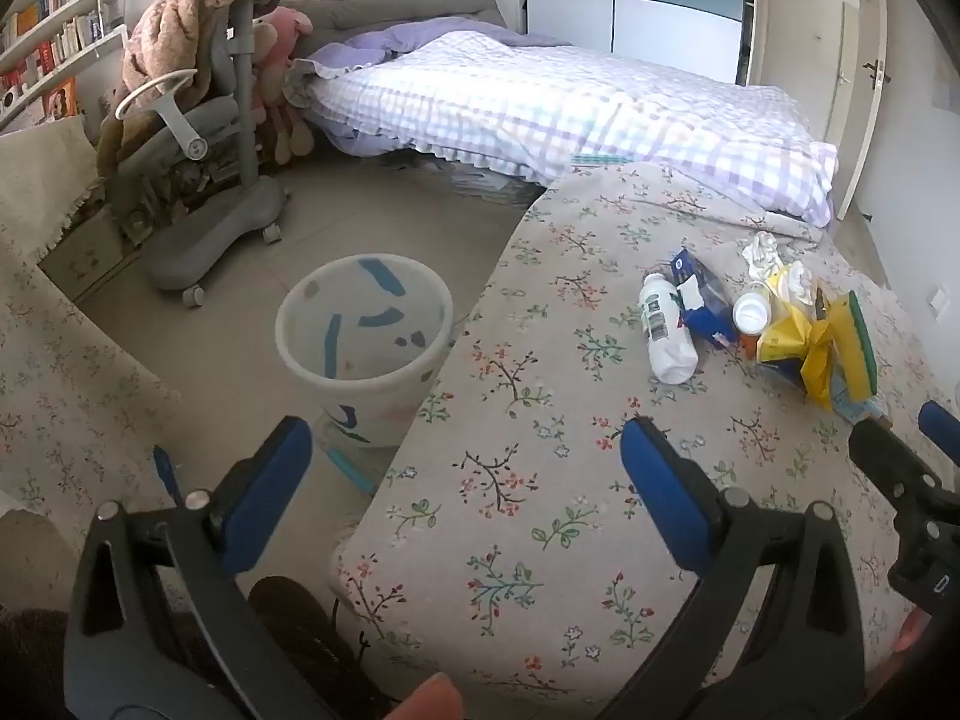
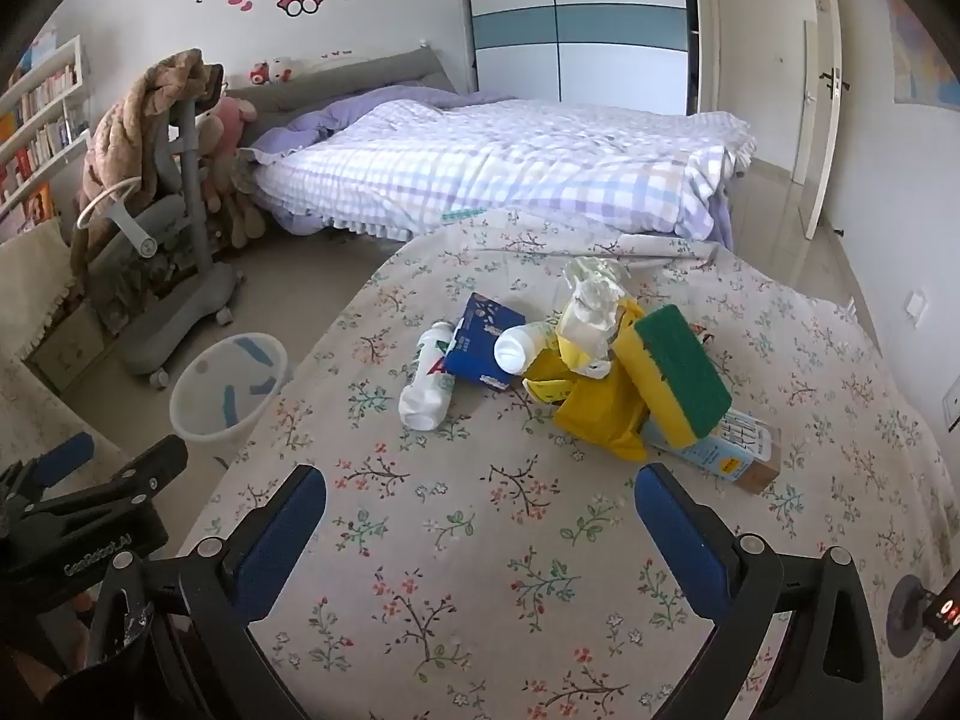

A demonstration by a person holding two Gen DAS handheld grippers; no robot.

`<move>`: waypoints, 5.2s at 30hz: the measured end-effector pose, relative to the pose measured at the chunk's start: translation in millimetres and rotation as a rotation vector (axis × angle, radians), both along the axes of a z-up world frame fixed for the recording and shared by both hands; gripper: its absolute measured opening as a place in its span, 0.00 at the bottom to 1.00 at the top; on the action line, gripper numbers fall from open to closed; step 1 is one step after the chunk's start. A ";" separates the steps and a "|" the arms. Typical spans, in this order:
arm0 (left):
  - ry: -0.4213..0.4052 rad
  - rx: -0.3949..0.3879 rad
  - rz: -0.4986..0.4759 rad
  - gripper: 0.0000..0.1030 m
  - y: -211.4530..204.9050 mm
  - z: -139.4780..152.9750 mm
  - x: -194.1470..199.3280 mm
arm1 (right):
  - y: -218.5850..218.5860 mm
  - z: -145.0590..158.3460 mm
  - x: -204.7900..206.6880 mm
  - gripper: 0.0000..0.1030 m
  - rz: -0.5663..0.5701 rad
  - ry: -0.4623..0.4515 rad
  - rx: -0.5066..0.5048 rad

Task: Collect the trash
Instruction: 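Move both tools toward the trash pile on the bed, then grasp the white plastic bottle with the left tool while the right tool grasps the yellow-green sponge, then carry the white bottle with the left tool while the right tool lifts the sponge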

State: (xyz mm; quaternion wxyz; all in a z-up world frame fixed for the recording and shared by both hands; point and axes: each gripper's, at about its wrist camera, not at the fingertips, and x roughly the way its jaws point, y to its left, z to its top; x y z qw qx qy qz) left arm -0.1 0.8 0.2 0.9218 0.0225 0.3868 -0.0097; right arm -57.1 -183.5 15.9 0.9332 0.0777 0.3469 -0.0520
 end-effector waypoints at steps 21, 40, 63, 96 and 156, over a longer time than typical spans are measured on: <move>-0.045 0.008 0.015 0.99 5.2 5.5 -0.6 | -0.6 4.5 -1.2 1.00 -0.001 -0.028 0.008; -0.055 0.017 0.012 0.99 6.4 13.8 3.1 | 0.0 12.1 -0.5 1.00 0.024 -0.044 0.012; 0.320 0.022 -0.349 0.99 -60.5 -9.6 87.9 | -172.5 12.1 37.6 1.00 -0.247 0.143 0.155; 0.406 -0.082 -0.441 0.46 -139.8 -83.4 159.5 | -174.4 -65.4 94.4 0.70 -0.042 0.266 0.408; 0.270 -0.222 -0.339 0.46 37.5 -14.0 109.4 | -149.6 -51.1 54.6 0.73 -0.120 0.340 0.326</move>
